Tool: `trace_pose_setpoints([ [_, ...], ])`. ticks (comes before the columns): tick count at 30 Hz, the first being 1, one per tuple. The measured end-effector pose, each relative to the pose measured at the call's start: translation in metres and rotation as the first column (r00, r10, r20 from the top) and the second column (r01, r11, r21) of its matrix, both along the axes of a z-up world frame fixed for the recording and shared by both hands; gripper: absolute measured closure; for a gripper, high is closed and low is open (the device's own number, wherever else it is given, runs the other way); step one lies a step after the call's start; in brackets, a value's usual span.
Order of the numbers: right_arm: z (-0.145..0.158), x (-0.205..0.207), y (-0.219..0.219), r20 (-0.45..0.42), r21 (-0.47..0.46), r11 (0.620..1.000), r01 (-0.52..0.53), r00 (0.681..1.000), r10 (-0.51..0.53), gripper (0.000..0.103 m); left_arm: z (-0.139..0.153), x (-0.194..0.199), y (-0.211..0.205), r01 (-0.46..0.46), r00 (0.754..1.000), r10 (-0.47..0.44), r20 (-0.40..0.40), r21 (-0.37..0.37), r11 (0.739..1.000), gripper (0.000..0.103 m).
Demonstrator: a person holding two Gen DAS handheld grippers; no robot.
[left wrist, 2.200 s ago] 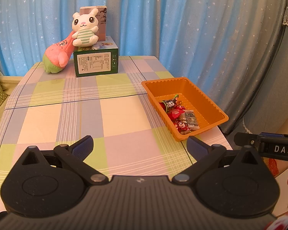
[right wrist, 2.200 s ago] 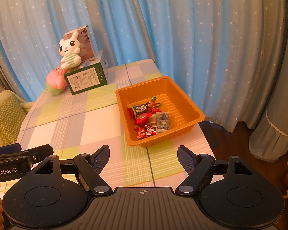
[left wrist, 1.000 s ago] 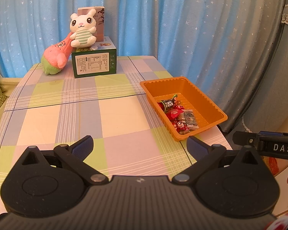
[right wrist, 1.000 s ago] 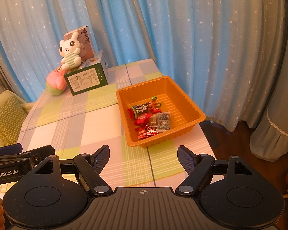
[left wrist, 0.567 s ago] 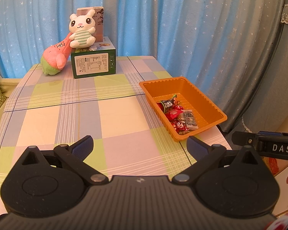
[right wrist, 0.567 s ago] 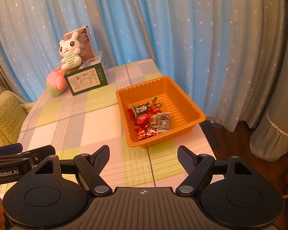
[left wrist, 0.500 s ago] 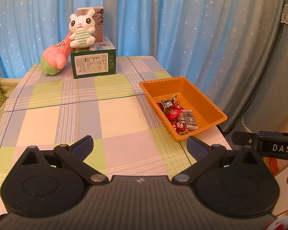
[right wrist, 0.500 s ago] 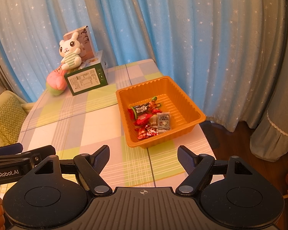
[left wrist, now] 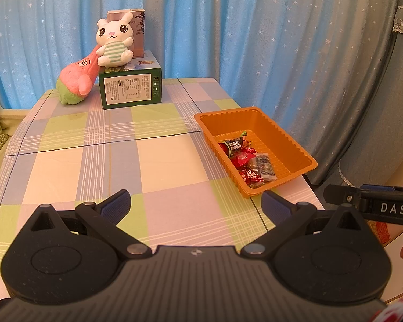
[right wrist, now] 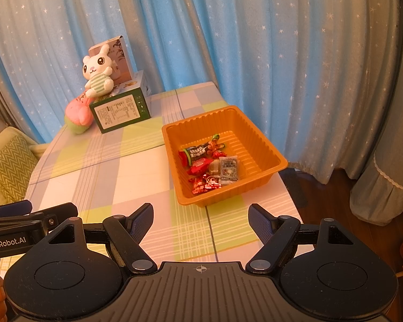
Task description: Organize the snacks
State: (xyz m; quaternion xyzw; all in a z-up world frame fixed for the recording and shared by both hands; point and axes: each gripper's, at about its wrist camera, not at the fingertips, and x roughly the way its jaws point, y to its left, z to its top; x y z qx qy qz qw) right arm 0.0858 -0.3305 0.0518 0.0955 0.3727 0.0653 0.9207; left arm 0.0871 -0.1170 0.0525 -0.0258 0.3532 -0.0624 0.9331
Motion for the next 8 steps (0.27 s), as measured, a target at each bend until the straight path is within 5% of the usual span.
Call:
trace_pose_setpoints([
  [8, -0.0013, -0.0006, 0.0001, -0.001, 0.000, 1.000, 0.001, 1.000, -0.001, 0.026, 0.0006, -0.0019, -0.0038, 0.008, 1.000, -0.007, 0.010, -0.009, 1.000, 0.000],
])
